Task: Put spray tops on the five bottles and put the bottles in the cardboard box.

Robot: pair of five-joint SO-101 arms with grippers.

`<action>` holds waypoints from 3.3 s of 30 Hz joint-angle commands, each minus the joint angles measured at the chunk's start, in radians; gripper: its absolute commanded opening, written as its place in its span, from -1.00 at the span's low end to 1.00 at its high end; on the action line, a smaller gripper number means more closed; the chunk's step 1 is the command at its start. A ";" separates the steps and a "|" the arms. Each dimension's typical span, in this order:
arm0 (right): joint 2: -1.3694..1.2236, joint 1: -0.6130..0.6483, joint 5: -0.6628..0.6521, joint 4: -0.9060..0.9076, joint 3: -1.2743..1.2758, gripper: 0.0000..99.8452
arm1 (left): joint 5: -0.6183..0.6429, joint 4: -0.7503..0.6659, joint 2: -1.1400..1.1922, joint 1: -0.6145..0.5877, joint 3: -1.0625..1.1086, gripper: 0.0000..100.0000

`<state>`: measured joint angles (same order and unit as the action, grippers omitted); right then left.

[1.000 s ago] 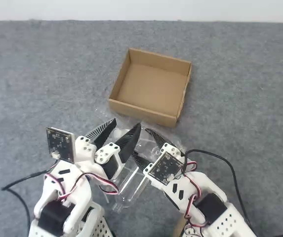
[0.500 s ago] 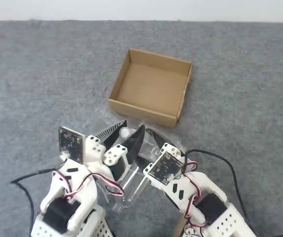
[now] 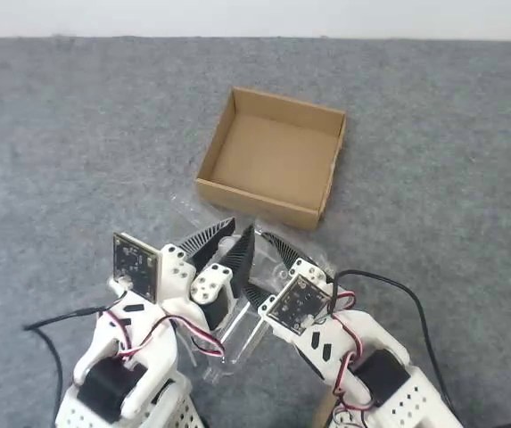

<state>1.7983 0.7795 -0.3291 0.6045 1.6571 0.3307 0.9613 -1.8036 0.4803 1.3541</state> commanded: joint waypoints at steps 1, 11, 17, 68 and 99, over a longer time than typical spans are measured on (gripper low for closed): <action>0.018 -0.004 -0.011 0.021 0.026 -0.99 | 0.054 -0.005 -0.017 -0.006 -0.022 -0.65; 0.018 -0.004 -0.011 0.033 0.026 -0.99 | 0.115 -0.003 -0.018 -0.086 -0.047 -0.46; 0.018 -0.004 -0.011 0.035 0.026 -0.99 | 0.115 -0.003 -0.018 -0.087 -0.047 -0.47; 0.018 -0.180 0.120 -0.019 0.026 -0.99 | 0.064 0.026 -0.018 -0.646 -0.041 -0.47; 0.005 -0.176 0.147 -0.024 -0.272 -0.99 | 0.058 0.018 -0.018 -0.710 0.136 -0.98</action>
<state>1.7983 0.6091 -0.1772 0.6107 1.5006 0.3982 0.9828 -1.8036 -0.2256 1.5014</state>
